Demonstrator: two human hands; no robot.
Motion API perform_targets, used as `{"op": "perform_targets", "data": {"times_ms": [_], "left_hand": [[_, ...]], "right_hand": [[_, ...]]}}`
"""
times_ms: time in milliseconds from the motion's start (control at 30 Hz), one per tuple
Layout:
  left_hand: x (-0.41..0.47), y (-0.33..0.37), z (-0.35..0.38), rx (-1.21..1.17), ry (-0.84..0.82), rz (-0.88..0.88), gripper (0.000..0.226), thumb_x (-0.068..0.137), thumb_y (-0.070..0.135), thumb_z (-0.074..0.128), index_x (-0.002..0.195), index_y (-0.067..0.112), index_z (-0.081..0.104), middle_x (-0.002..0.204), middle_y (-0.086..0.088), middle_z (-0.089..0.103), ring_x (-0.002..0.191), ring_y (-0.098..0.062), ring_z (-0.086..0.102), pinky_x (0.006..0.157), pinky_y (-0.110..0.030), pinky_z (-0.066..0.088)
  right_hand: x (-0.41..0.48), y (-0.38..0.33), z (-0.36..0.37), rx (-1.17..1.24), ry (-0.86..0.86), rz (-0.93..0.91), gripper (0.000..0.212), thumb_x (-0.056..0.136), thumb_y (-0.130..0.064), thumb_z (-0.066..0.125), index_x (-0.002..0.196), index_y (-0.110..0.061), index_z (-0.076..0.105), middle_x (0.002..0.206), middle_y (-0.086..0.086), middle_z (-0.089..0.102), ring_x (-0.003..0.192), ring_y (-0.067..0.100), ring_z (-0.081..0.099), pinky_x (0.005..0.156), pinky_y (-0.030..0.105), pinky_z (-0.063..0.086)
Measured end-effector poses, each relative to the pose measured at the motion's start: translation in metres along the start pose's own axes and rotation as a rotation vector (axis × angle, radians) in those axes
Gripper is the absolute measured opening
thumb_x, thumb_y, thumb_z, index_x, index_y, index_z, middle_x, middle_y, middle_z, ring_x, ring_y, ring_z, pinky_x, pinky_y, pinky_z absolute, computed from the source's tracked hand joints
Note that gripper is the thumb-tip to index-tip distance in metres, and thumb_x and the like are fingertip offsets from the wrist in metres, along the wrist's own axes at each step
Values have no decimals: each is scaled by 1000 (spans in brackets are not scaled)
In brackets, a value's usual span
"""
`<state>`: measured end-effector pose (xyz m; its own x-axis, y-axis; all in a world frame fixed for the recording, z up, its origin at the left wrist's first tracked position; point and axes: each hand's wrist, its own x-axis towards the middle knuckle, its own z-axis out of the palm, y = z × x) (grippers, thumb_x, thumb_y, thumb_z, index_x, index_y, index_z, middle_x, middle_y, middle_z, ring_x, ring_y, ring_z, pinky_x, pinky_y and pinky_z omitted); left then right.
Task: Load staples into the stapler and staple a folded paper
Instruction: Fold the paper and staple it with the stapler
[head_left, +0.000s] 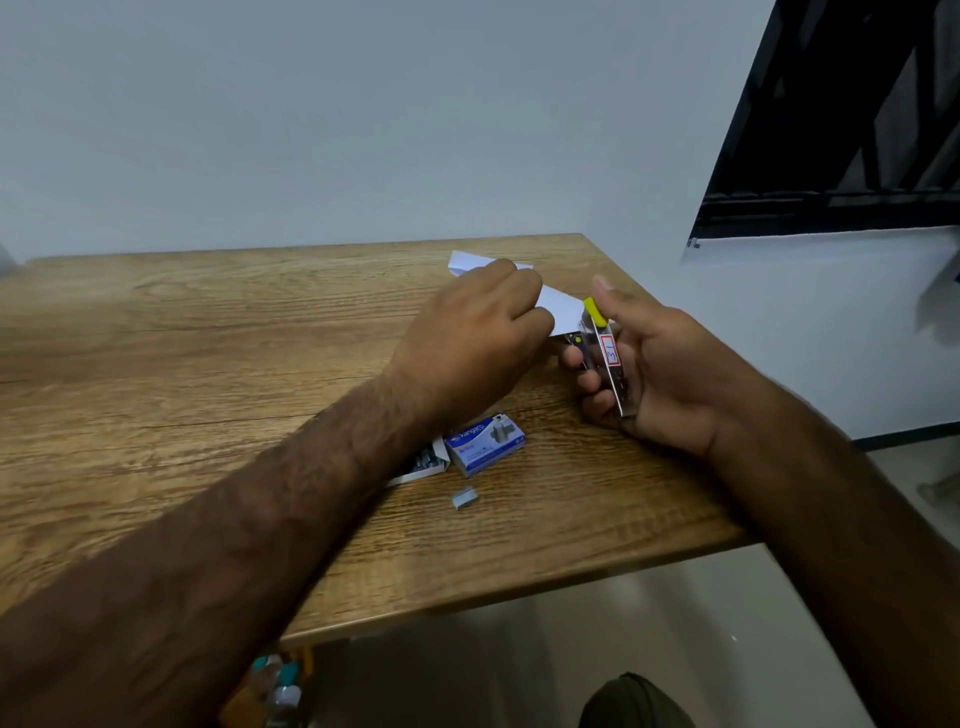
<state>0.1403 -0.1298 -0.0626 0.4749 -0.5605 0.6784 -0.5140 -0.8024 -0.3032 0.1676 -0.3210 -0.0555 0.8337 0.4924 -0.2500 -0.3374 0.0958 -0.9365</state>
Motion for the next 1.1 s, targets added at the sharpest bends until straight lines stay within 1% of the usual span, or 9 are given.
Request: {"op": "perform_targets", "data": {"times_ms": [133,233,367,400,500,567,733,1100], "left_hand": [[-1,-1,1,15,16,21,6,80,0,71,75,1,69,75,-17,62,68,-33,59,53,-41,48],[0,-1,1,33,38,29,11,79,-3,69,70,3,65,71,-15,58,64,-31,55,52,-41,45],[0,0,1,43,48,34,12,76,-5,69,69,3,65,69,-14,56,62,-29,54,50,-39,42],[0,0,1,42,49,34,11,75,-5,70,69,3,65,69,-14,56,62,-29,54,50,-38,42],[0,-1,1,37,49,37,10,75,-5,69,70,3,65,69,-14,57,63,-29,54,51,-40,45],[-1,-1,2,32,44,37,8,76,-4,68,71,2,66,70,-15,57,64,-30,55,53,-41,45],[-1,-3,1,31,50,28,7,76,-3,68,71,2,65,71,-14,57,64,-30,54,54,-39,43],[-3,-2,-1,27,59,35,7,77,-3,67,72,2,67,71,-14,58,65,-30,55,54,-40,43]], "right_hand": [[1,0,-1,55,28,-12,40,94,-55,58,82,-17,63,75,7,64,56,14,55,43,22,41],[2,-1,0,72,84,-10,36,92,-54,62,83,-19,59,74,5,64,55,13,56,42,20,39],[2,0,0,81,98,-11,30,92,-49,65,97,-22,53,73,4,63,56,12,55,39,19,40],[2,1,0,78,97,-19,29,92,-48,65,98,-23,52,73,4,64,56,12,55,39,19,41],[3,1,1,56,97,-45,29,93,-48,65,93,-21,53,71,3,64,55,12,55,40,19,41],[3,1,1,36,103,-52,32,93,-49,65,93,-19,54,71,3,65,55,12,57,40,19,41],[4,0,3,-8,130,-78,31,94,-49,63,91,-19,57,70,4,67,56,14,60,40,20,43],[5,0,11,-45,191,-83,34,96,-47,60,81,-17,55,62,2,59,50,15,52,43,22,39]]}}
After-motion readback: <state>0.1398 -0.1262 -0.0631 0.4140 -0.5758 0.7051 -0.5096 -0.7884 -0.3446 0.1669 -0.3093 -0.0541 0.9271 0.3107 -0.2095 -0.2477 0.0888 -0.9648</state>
